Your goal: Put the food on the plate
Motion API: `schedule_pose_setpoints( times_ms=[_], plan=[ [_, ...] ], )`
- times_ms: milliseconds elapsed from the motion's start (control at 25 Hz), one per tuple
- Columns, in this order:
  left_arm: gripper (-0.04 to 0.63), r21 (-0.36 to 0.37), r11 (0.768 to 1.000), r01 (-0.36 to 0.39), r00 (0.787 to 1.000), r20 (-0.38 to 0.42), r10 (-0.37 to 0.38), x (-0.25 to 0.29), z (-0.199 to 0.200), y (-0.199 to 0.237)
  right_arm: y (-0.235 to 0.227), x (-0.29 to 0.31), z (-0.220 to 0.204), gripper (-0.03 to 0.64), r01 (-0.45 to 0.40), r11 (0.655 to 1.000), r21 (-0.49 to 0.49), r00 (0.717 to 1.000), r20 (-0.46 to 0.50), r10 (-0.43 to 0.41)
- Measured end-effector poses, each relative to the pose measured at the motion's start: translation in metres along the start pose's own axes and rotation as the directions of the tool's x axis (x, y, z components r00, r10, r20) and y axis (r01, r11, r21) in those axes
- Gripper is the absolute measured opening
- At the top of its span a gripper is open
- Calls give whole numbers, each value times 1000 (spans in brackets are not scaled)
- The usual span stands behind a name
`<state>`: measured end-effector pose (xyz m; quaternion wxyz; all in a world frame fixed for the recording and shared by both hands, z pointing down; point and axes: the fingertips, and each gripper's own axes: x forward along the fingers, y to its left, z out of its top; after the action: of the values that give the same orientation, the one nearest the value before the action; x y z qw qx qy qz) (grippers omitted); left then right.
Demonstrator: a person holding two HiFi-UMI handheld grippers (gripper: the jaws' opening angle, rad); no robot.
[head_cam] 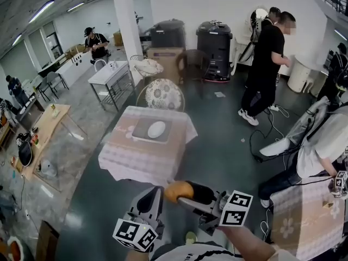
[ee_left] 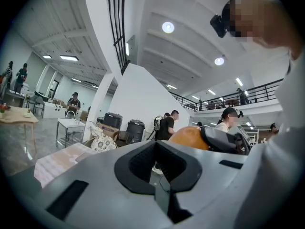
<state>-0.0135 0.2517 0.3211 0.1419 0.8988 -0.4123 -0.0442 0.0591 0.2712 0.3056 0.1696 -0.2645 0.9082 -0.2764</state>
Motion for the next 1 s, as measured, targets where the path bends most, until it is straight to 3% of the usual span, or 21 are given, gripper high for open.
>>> schedule_pose_setpoints(
  times_ms=[360, 1000],
  plan=[
    [8, 17, 1000, -6, 1000, -24, 7, 29, 0, 2, -24, 1, 16, 295, 23, 999, -36, 1000, -4, -23],
    [6, 17, 999, 34, 999, -9, -34, 81, 15, 55, -68, 43, 41, 295, 98, 986, -134, 995, 1, -99]
  ],
)
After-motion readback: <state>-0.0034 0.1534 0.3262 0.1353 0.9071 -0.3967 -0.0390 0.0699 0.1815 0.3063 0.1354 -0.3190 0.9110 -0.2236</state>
